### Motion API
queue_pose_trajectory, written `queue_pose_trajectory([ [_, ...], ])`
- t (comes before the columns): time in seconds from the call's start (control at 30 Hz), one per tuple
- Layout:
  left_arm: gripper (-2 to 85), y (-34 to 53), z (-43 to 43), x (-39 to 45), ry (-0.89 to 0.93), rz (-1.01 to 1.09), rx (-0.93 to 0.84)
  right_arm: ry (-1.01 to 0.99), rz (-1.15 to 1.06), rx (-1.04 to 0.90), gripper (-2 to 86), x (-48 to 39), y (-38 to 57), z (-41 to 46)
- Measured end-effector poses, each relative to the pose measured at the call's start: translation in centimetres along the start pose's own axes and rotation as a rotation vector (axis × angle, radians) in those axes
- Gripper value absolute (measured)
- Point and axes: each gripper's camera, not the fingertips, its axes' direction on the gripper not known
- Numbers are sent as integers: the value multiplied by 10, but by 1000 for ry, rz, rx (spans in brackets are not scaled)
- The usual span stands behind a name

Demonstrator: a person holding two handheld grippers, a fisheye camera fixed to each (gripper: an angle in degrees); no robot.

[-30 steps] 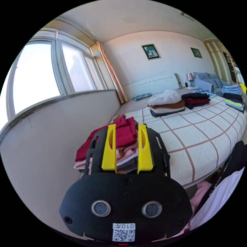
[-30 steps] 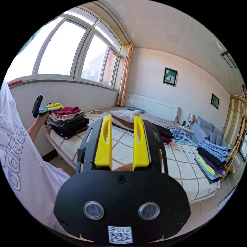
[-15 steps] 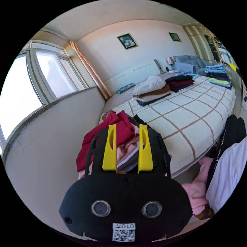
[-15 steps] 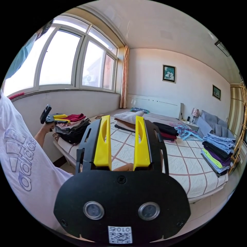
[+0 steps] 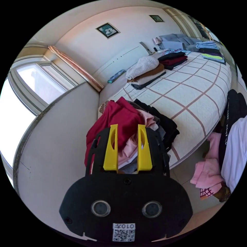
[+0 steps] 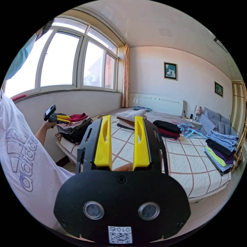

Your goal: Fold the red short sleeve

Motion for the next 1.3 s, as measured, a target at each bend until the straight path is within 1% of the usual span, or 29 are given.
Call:
queue_pose_trajectory([
  [0.1, 94, 4, 16, -29, 98, -119, -6, -16, 8, -4, 130, 8, 5, 4],
  [0.17, 78, 12, 32, -64, 306, -291, 5, -18, 11, -7, 129, 12, 6, 6],
  [0.2, 74, 15, 34, -72, 334, -338, 9, -12, 8, -5, 129, 15, 7, 6],
  [0.23, 66, 22, 33, -89, 375, -438, 42, -8, 7, -4, 128, 16, 7, 5],
  [0.27, 59, 30, 24, -105, 403, -548, 120, 2, 4, -5, 128, 19, 8, 4],
  [0.3, 56, 34, 18, -113, 412, -602, 164, 16, 6, -4, 128, 23, 9, 3],
  [0.37, 46, 37, -5, -137, 450, -755, 313, 32, 20, 3, 128, 30, 10, 0],
  [0.43, 40, 20, -24, -143, 466, -751, 409, 31, 42, 13, 127, 39, 10, -2],
  [0.5, 36, -7, -40, -143, 563, -687, 545, 39, 64, 26, 127, 48, 10, -5],
  [0.57, 33, -49, -50, -136, 800, -607, 736, 55, 68, 36, 126, 52, 9, -8],
  [0.63, 31, -84, -51, -123, 932, -583, 810, 73, 73, 38, 126, 56, 8, -11],
  [0.7, 31, -115, -48, -103, 1041, -630, 860, 92, 90, 39, 125, 63, 7, -18],
  [0.77, 32, -143, -27, -68, 1233, -798, 890, 113, 101, 46, 124, 69, 5, -26],
  [0.8, 32, -149, -21, -58, 1262, -821, 876, 140, 106, 48, 124, 72, 3, -30],
  [0.83, 34, -162, -17, -35, 1235, -822, 837, 154, 108, 46, 123, 74, 2, -32],
  [0.87, 36, -174, -19, -9, 1143, -757, 790, 179, 111, 34, 123, 79, 1, -35],
  [0.9, 37, -182, -20, 7, 1093, -692, 768, 197, 125, 4, 123, 86, 0, -34],
  [0.93, 39, -197, -21, 45, 1011, -515, 701, 201, 140, -22, 123, 91, 0, -31],
  [0.97, 43, -208, -12, 87, 969, -364, 582, 194, 181, -95, 126, 103, 2, -22],
  [1.0, 45, -211, -4, 109, 965, -308, 520, 159, 219, -182, 128, 117, 4, -10],
  [1.07, 51, -210, 41, 192, 1055, -135, 262, 119, 254, -296, 132, 133, 9, 9],
  [1.13, 62, -200, 64, 226, 1146, -70, 171, 141, 267, -348, 132, 145, 12, 24],
  [1.2, 77, -192, 67, 241, 1126, -26, 166, 139, 293, -415, 135, 163, 8, 45],
  [1.27, 95, -189, 57, 250, 1010, 40, 239, 146, 310, -446, 136, 174, 4, 60],
  [1.3, 99, -189, 53, 253, 985, 78, 266, 148, 322, -452, 136, 180, 1, 69],
])
